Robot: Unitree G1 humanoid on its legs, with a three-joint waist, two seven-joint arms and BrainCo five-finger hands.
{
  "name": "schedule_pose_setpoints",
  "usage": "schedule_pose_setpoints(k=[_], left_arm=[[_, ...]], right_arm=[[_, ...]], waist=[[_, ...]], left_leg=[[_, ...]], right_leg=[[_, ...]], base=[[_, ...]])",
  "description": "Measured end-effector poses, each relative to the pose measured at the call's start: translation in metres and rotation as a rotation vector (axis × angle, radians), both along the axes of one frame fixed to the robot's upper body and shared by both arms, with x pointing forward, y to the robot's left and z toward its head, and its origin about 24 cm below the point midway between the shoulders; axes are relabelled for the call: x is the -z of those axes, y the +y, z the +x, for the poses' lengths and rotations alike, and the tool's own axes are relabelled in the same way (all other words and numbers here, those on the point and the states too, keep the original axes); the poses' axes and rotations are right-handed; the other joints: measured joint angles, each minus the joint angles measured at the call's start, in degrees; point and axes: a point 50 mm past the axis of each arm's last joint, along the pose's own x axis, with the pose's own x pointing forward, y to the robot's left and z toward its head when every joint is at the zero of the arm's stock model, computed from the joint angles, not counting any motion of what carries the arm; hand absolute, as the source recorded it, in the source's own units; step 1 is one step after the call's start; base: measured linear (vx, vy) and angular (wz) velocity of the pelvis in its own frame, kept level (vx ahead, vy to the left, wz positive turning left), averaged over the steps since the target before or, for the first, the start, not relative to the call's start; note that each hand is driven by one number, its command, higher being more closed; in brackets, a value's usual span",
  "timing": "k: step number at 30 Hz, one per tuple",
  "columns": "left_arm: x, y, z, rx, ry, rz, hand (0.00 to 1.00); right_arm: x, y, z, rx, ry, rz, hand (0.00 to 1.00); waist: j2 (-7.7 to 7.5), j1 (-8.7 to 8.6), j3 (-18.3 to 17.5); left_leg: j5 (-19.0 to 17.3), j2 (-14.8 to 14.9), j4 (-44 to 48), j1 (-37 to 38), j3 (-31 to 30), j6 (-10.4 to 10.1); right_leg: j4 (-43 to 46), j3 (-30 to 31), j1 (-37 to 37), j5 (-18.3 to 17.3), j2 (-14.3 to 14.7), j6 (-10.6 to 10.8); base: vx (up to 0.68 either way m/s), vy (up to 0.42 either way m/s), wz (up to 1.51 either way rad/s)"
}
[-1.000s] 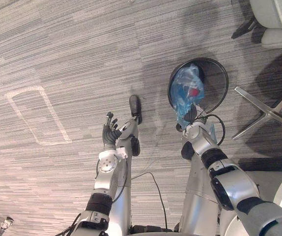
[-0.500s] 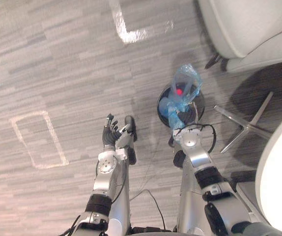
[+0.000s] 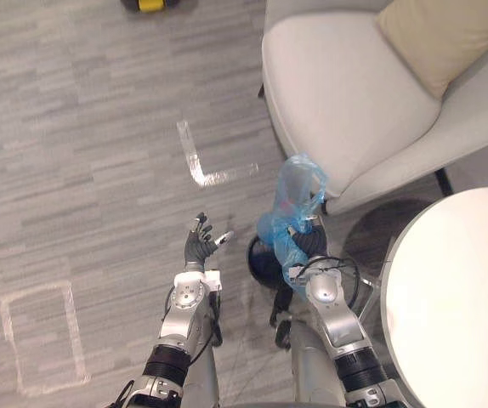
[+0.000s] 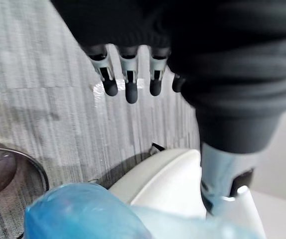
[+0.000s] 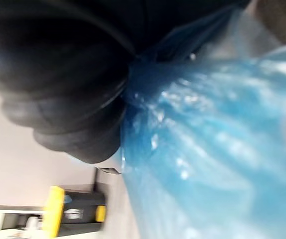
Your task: Gather rubbish on tea table into small bin, then transfer packed bag to large trash can.
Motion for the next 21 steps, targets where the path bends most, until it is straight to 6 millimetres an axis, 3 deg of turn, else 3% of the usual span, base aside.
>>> schedule_pose_setpoints(k=[4, 7, 8, 11, 15, 21], left_arm=[[0.002, -0.001, -0.007, 0.056, 0.002, 0.054, 0.00], [-0.017, -0.001, -0.007, 0.093, -0.086, 0.087, 0.00], [-0.034, -0.001, -0.007, 0.111, -0.163, 0.093, 0.00], [-0.045, 0.002, -0.018, 0.128, -0.231, 0.135, 0.00], [-0.031, 0.005, -0.037, 0.207, -0.199, 0.209, 0.00], [-0.031, 0.003, -0.039, 0.274, -0.209, 0.251, 0.00]], right_arm=[[0.003, 0.002, -0.001, -0.099, 0.015, -0.042, 1.00], [0.004, 0.000, -0.002, -0.163, 0.020, -0.038, 1.00], [0.005, -0.002, -0.003, -0.200, 0.035, -0.035, 1.00], [0.007, -0.006, -0.004, -0.227, 0.050, -0.028, 1.00], [0.006, -0.010, -0.004, -0.275, 0.051, 0.029, 1.00], [0.003, -0.007, -0.006, -0.340, 0.042, 0.089, 1.00]], waist=[[-0.38, -1.25, -2.1], [-0.64, -1.40, -3.9], [-0.63, -1.62, -4.6], [-0.53, -1.68, -4.8], [-0.51, -1.53, -6.4], [-0.10, -1.62, -8.6]], left_leg=[[0.3, -0.8, -3.1, 5.8, 0.3, 0.0], [0.3, -1.2, -4.7, 8.7, 0.2, 0.0], [0.3, -1.4, -5.3, 10.1, 0.1, 0.0], [0.3, -1.5, -6.3, 11.7, -0.2, 0.0], [0.3, -1.7, -7.3, 13.8, -0.3, -0.1], [0.7, -2.2, -9.3, 15.7, 0.1, -0.5]], right_leg=[[-4.9, 0.8, 6.2, 1.4, 0.7, 0.7], [-7.9, 2.0, 9.1, 2.6, 1.0, 1.2], [-9.1, 2.3, 10.6, 3.2, 1.0, 1.3], [-10.0, 2.6, 12.1, 3.5, 1.1, 1.4], [-12.1, 2.9, 14.5, 4.7, 1.5, 1.7], [-13.9, 4.0, 15.8, 6.1, 1.5, 1.7]], base=[[0.11, 0.012, -0.11], [0.06, 0.005, -0.20], [0.01, 0.001, -0.14], [0.00, 0.004, -0.07], [-0.01, 0.000, -0.01], [-0.02, 0.010, -0.09]])
